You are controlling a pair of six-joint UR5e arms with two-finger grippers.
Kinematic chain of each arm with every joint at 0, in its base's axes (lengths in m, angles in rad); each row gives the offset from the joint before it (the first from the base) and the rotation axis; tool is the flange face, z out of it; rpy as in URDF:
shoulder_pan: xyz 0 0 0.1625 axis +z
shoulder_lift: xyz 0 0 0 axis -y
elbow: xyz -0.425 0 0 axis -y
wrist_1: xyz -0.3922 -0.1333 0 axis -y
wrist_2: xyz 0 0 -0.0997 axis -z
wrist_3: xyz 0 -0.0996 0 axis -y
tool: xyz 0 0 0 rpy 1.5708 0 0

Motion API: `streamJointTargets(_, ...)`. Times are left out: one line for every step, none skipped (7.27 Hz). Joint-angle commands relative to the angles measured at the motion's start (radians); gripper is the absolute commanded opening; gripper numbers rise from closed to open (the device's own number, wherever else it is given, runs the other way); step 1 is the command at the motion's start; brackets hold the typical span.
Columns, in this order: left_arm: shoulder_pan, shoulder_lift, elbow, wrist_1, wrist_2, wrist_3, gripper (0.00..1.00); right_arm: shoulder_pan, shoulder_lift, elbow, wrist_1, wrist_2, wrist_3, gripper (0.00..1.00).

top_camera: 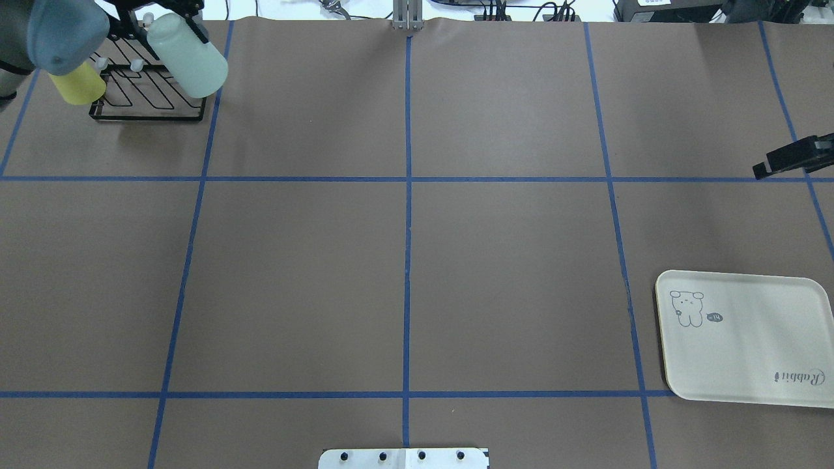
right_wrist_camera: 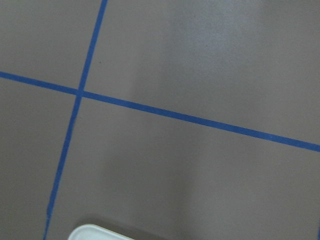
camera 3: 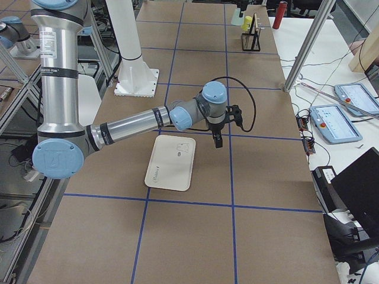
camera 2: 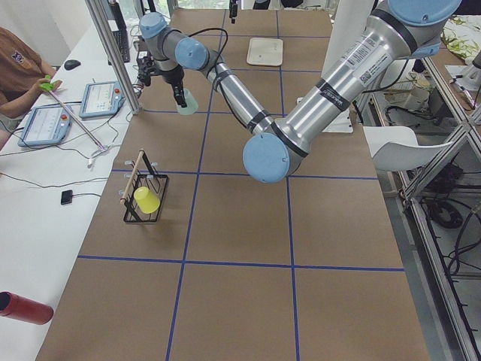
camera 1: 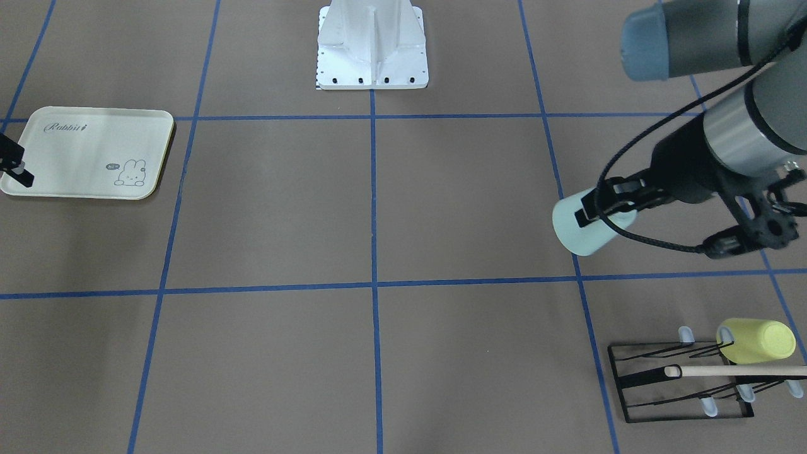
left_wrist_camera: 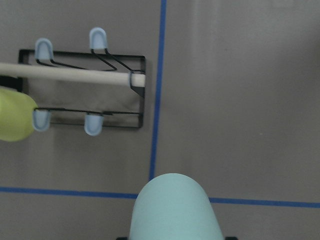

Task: Left arm grabs green cup and hands to right arm on tray

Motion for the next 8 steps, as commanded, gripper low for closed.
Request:
streamJointTargets(0.093,0.003,-0.02,-0.35,-0.027,-0.473,0.0,-0.101,0.089,-0.032,0.257,0.008,0.422,0.99)
streamJointTargets(0.106,0.0,0.011,-0.551,-0.026,-0.69,0.0,-0.136,0.122,-0.046,0.367,0.005,0.578,0.99)
streamJointTargets(0.142,-0.001,0.035,-0.717,0.008,-0.854,0.0,-0.17,0.142,-0.063,0.476,0.005,0.726,0.99)
streamJointTargets(0.19,-0.001,0.035,-0.844,0.089,-0.984,0.0,-0.197,0.169,-0.068,0.58,0.0,0.861,0.99)
streamJointTargets(0.203,-0.001,0.043,-0.937,0.108,-1.058,0.0,-0.217,0.199,-0.069,0.657,0.002,0.976,0.99)
streamJointTargets(0.221,-0.001,0.045,-1.029,0.109,-1.15,0.0,-0.252,0.217,-0.069,0.745,-0.001,1.106,0.99)
streamJointTargets(0.226,0.0,0.046,-1.133,0.111,-1.248,0.0,-0.283,0.246,-0.069,0.853,-0.036,1.252,0.99)
streamJointTargets(0.227,0.0,0.054,-1.243,0.114,-1.35,0.0,-0.32,0.252,-0.068,0.964,-0.116,1.355,0.99)
